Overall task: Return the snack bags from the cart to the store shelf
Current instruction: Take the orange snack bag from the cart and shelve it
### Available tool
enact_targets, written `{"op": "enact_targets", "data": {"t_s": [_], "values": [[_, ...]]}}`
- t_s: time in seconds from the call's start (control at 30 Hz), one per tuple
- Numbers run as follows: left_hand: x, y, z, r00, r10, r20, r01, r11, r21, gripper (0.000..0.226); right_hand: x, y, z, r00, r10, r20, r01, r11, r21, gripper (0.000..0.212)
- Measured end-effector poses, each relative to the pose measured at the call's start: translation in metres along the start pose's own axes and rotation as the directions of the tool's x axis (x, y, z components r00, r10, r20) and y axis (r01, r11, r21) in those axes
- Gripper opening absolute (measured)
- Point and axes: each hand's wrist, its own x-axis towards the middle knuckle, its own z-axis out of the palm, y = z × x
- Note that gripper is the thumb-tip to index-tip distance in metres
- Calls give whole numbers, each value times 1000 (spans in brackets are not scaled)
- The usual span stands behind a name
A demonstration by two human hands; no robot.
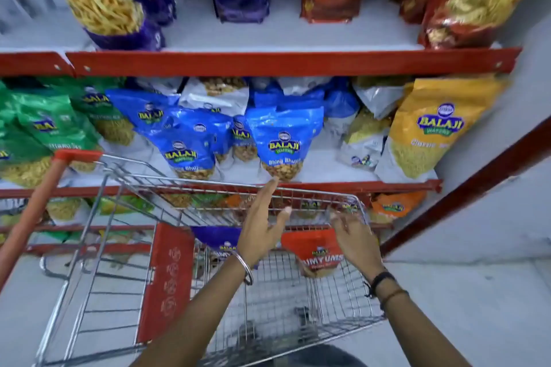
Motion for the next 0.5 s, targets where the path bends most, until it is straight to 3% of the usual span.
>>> {"op": "enact_targets", "data": {"t_s": [0.13, 0.3, 0.4, 0.5], "values": [[-30, -51, 42, 941, -287, 178, 287, 958, 29, 71, 6, 60, 29, 953, 206, 224, -197, 979, -60, 43], [-48, -100, 96, 792, -570, 221, 586, 810, -13, 79, 33, 108, 58, 878, 348, 329, -315, 937, -151, 32], [-41, -123, 121, 720, -646, 253, 666, 746, 10, 73, 44, 122, 71, 877, 407, 255, -444, 889, 109, 35], [-23, -142, 140, 677, -687, 266, 711, 703, 7, 61, 57, 134, 84, 905, 372, 205, -422, 839, 343, 48]]}}
